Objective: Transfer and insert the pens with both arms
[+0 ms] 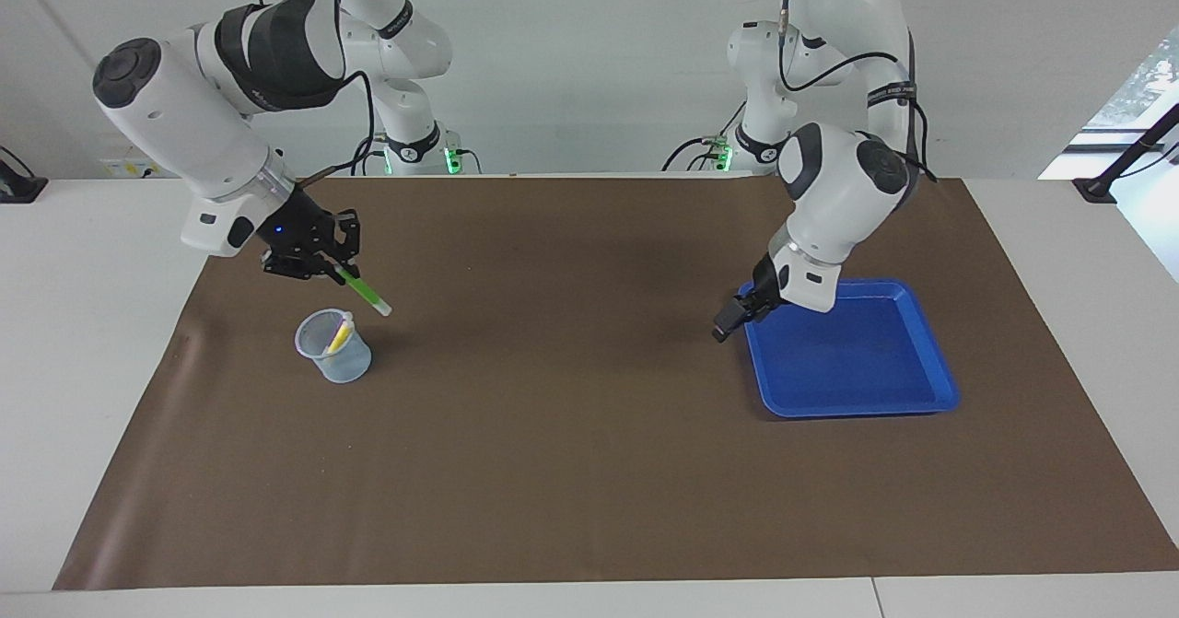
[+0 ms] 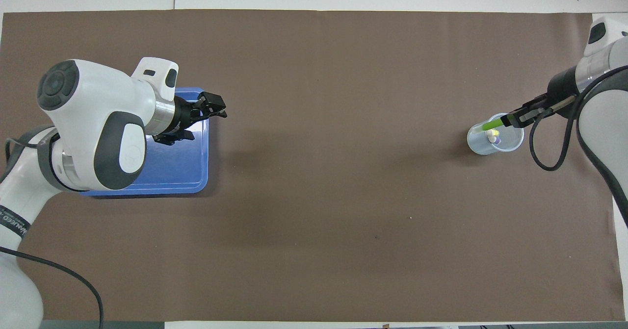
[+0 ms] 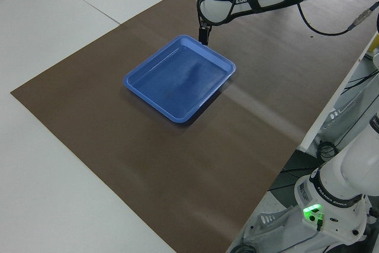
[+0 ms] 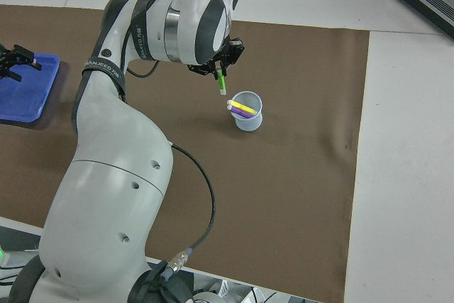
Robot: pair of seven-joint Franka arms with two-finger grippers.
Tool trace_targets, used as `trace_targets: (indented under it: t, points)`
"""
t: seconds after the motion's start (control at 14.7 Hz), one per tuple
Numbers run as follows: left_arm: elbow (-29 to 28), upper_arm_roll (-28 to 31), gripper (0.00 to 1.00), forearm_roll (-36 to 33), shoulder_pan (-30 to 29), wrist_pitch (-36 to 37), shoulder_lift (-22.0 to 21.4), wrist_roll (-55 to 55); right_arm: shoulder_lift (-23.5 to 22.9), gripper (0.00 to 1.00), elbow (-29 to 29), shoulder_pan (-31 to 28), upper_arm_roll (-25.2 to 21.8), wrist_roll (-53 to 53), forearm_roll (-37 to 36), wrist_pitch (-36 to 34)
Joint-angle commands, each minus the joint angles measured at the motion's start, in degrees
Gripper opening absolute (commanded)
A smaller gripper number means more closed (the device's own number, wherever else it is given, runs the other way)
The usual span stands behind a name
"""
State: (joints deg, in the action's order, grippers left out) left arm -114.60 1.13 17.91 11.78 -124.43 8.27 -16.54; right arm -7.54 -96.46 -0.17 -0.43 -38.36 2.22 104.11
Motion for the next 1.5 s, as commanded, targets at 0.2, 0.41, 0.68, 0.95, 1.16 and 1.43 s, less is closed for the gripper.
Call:
trace_targets:
  t: [0.2, 0.41, 0.68, 0.95, 1.16, 1.43]
  points:
    - [-1.59, -0.61, 1.00, -7.98, -11.33, 9.20, -5.28, 22.40, 1.47, 0.00, -6.00, -1.58, 0.25, -8.91, -5.47, 6.97]
    - [0.68, -0.61, 1.00, -11.92, -13.80, 12.45, -7.12, 27.61, 2.09, 0.00, -8.04, -3.61, 0.25, -10.68, -5.47, 7.16]
    - [11.57, -0.61, 1.00, -14.57, -13.89, 22.37, -7.39, 27.62, 3.40, 0.00, -11.46, -3.70, 0.25, -9.37, -5.29, 8.30]
    - [22.47, -0.69, 1.00, -16.41, -13.45, 32.74, -6.78, 27.62, 4.02, 0.26, -12.70, -3.17, 0.34, -7.16, -5.29, 8.83]
    - [26.10, -1.22, 1.00, -17.30, -12.92, 37.68, -7.21, 27.09, 3.85, 0.48, -12.09, -3.17, 0.34, -7.25, -5.29, 8.30]
    - [23.55, -1.31, 1.00, -16.95, -12.31, 35.94, -8.36, 25.86, 3.23, 1.00, -9.20, -3.35, 0.34, -7.25, -4.50, 6.12]
